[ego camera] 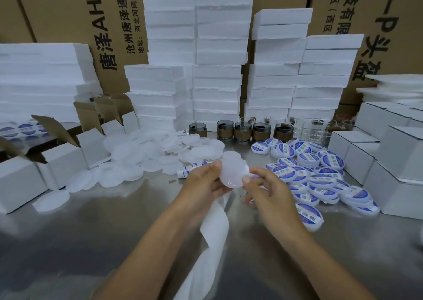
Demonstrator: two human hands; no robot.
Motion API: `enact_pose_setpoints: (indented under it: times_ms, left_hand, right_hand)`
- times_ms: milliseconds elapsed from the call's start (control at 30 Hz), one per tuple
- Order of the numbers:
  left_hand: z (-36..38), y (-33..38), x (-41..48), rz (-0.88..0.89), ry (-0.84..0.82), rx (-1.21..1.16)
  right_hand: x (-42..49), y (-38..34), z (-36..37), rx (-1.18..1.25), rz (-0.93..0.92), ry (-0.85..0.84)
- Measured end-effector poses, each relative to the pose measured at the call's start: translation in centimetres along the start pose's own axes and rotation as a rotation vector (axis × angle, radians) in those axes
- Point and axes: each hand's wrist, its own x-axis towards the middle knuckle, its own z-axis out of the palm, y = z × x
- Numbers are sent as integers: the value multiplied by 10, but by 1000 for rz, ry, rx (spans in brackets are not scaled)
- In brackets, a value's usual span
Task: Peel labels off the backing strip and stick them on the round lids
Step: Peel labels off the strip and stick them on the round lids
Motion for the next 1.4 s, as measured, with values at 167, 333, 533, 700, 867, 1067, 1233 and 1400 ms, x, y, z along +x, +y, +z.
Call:
enact_pose_setpoints:
  times_ms: [167,333,533,700,867,1067,1233,1400]
  left_hand:
    - [2,-7,-3,-27,-91,-45]
    - [2,-13,-3,-28,-102,13]
    - [0,-17,-4,25,-143,84]
    - [-1,-18,-3,42,-121,81]
    - [-15,-8,3,17,73,-95]
    - [-25,-5,10,30,170,-186]
    - [-27,-8,15,29,215,-213]
    - [-31,-9,17,20,255,-194]
  right_hand:
    - [-2,1,1,12,79,12]
    - [-4,1,3,53,109,-34]
    - [-7,-3,5,56,93,-78]
    - [-7,-5,5,75,115,-74]
    - [6,-4,-6,32,89,72]
    - [45,1,1,-138,140,105]
    - [79,13,26,-248,307,113]
    - [84,18,33,-229,431,85]
